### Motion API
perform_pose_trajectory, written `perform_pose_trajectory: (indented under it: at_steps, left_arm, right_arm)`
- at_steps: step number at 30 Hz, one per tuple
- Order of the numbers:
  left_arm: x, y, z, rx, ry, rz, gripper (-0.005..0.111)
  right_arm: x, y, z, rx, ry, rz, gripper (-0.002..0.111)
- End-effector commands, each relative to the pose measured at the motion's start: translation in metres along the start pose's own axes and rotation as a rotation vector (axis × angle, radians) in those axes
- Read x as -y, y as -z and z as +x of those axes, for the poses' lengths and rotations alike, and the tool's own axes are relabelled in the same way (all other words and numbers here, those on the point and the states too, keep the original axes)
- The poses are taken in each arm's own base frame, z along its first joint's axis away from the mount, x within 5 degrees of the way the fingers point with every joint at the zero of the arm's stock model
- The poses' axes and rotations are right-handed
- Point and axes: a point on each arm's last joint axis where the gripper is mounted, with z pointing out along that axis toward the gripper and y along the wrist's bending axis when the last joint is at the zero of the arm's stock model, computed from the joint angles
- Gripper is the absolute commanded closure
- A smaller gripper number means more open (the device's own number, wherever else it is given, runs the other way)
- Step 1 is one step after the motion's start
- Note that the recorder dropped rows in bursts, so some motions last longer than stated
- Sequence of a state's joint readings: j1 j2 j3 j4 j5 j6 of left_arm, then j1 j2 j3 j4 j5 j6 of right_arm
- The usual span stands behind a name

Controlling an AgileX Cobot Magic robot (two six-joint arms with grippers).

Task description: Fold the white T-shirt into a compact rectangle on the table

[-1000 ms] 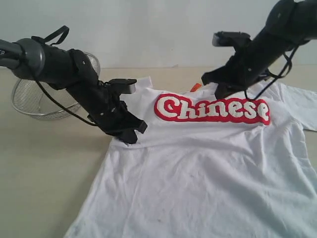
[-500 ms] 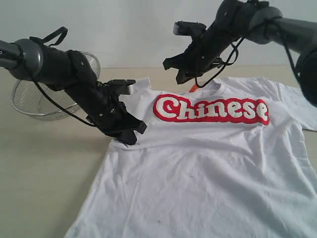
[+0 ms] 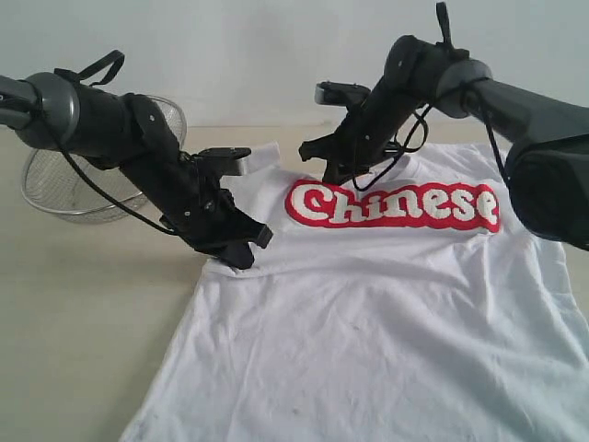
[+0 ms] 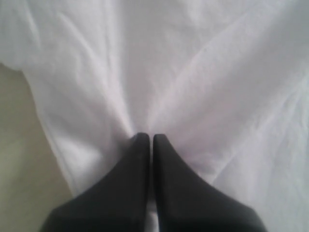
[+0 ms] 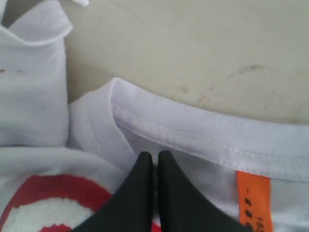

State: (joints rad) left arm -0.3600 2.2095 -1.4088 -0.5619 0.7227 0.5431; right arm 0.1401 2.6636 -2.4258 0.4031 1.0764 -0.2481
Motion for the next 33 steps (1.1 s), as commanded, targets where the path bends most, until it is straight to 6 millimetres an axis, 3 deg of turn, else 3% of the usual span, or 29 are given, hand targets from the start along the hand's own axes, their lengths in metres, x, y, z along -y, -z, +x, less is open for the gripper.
perform_pose_trajectory:
  at_steps: [1, 10, 22, 33]
  left_arm:
    - [-0.006, -0.023, 0.025, -0.153, -0.008, 0.015, 0.102]
    - [-0.005, -0.023, 0.026, -0.167, -0.005, 0.025, 0.102]
    - [-0.005, -0.023, 0.026, -0.168, -0.001, 0.030, 0.102]
    - [0.001, -0.018, 0.033, -0.217, 0.017, 0.076, 0.102]
  right_arm:
    - [0.007, 0.002, -0.005, 0.053, 0.001, 0.072, 0.109]
    - [0.013, -0.042, 0.013, -0.018, -0.060, 0.094, 0.109]
    - [0.015, -0.041, -0.012, 0.280, -0.235, 0.086, 0.109]
    - [0.022, -0.052, -0.024, 0.526, -0.507, 0.004, 0.109]
